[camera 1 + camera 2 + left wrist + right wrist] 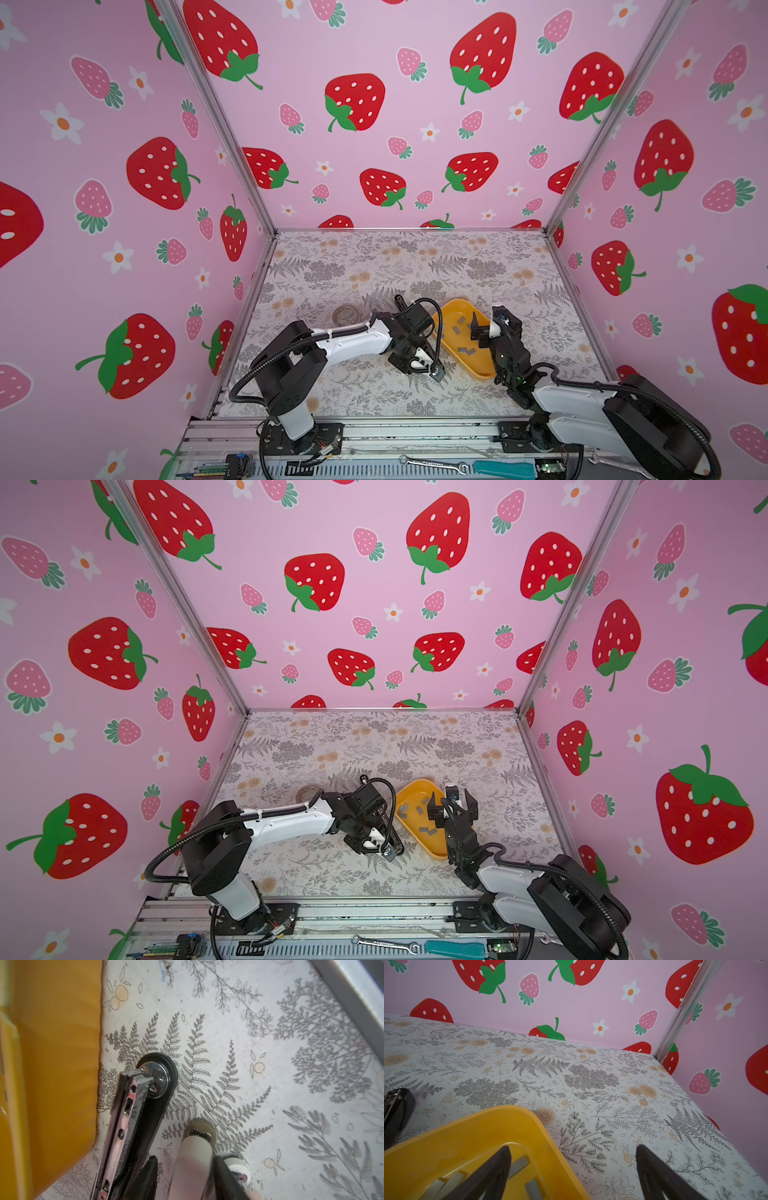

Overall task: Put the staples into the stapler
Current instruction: 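Hold the stapler with the left gripper while the right gripper hovers over the staples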

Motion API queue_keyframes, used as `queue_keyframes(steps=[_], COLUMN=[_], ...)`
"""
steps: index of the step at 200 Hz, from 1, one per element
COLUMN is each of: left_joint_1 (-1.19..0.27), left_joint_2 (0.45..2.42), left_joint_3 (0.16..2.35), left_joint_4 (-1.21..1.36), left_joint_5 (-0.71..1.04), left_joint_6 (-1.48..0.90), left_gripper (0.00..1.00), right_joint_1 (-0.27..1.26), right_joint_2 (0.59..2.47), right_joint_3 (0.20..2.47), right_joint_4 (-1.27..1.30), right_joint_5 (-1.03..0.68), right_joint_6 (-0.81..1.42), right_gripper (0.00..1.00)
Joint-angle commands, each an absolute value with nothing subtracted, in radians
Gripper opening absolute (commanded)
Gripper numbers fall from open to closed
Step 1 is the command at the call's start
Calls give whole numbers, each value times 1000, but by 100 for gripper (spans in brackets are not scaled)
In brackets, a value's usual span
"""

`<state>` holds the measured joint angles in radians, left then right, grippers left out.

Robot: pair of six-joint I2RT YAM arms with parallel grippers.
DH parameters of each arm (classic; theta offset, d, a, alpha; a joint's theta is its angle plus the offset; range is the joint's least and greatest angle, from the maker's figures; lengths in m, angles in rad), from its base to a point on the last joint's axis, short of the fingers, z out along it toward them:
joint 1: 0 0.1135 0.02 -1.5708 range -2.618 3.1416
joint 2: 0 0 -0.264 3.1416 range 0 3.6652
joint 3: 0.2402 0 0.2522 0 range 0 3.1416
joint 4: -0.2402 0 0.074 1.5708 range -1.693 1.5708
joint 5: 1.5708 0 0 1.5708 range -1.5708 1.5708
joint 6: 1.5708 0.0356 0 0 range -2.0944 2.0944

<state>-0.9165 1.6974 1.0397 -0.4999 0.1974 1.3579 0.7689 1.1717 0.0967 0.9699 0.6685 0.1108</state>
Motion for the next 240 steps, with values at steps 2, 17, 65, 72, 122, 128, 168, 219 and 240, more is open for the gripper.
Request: queue_keyframes(steps=[2, 17, 65, 72, 122, 128, 168, 219, 240], left_joint_1=[-916, -916, -916, -918, -917, -917, -905, -888, -889], left_joint_2=[1699, 1707, 1740, 1743, 1767, 1770, 1779, 1717, 1678], left_joint_3=[1061, 1067, 1097, 1100, 1119, 1122, 1123, 1102, 1086], left_joint_4=[-535, -539, -550, -551, -551, -552, -537, -403, -381], left_joint_5=[198, 199, 209, 216, 232, 232, 251, 210, 170], left_joint_6=[1377, 1382, 1393, 1394, 1404, 1404, 1415, 1277, 1239], left_gripper=[47, 47, 46, 46, 45, 44, 24, 0, 0], right_joint_1=[762, 762, 762, 762, 762, 762, 762, 762, 762], right_joint_2=[1177, 1180, 1185, 1185, 1194, 1193, 1196, 1184, 1158], right_joint_3=[125, 126, 131, 131, 138, 137, 140, 134, 117], right_joint_4=[973, 973, 969, 968, 962, 963, 961, 959, 972], right_joint_5=[669, 670, 667, 667, 667, 667, 671, 701, 707], right_joint_6=[120, 120, 120, 120, 118, 118, 120, 136, 137], right_gripper=[95, 96, 96, 96, 96, 96, 96, 97, 97])
